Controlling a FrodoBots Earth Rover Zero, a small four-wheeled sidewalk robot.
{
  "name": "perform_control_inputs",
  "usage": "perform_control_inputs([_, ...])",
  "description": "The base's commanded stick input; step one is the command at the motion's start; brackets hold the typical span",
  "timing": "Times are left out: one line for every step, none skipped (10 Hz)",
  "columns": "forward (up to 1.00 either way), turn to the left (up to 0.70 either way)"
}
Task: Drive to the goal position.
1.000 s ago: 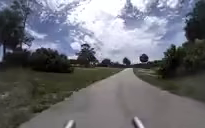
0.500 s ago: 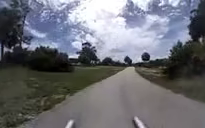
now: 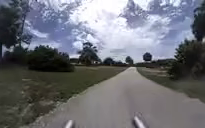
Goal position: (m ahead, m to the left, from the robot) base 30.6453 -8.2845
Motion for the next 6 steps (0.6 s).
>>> perform_control_inputs([0.85,-0.08])
perform_control_inputs([0.85,-0.28])
perform_control_inputs([0.85,-0.34])
perform_control_inputs([0.85,-0.19])
perform_control_inputs([0.85,0.00])
perform_control_inputs([0.85,0.00])
